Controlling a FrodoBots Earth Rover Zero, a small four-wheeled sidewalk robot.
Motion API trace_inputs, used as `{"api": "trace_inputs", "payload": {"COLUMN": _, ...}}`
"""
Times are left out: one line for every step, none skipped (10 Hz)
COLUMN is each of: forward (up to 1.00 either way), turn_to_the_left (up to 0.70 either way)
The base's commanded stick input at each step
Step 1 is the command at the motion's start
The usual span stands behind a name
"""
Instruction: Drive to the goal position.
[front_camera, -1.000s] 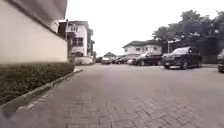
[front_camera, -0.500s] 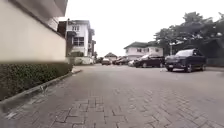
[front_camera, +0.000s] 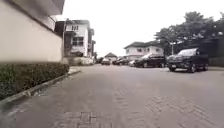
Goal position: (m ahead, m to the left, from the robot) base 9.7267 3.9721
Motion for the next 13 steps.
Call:
{"api": "trace_inputs", "payload": {"forward": 0.7, "turn_to_the_left": 0.0}}
{"api": "trace_inputs", "payload": {"forward": 0.7, "turn_to_the_left": 0.0}}
{"api": "trace_inputs", "payload": {"forward": 0.7, "turn_to_the_left": 0.0}}
{"api": "trace_inputs", "payload": {"forward": 0.7, "turn_to_the_left": 0.0}}
{"api": "trace_inputs", "payload": {"forward": 0.7, "turn_to_the_left": 0.0}}
{"api": "trace_inputs", "payload": {"forward": 0.7, "turn_to_the_left": 0.0}}
{"api": "trace_inputs", "payload": {"forward": 0.7, "turn_to_the_left": 0.0}}
{"api": "trace_inputs", "payload": {"forward": 0.7, "turn_to_the_left": 0.0}}
{"api": "trace_inputs", "payload": {"forward": 0.7, "turn_to_the_left": 0.0}}
{"api": "trace_inputs", "payload": {"forward": 0.7, "turn_to_the_left": 0.0}}
{"api": "trace_inputs", "payload": {"forward": 0.7, "turn_to_the_left": 0.0}}
{"api": "trace_inputs", "payload": {"forward": 0.7, "turn_to_the_left": 0.0}}
{"api": "trace_inputs", "payload": {"forward": 0.7, "turn_to_the_left": 0.0}}
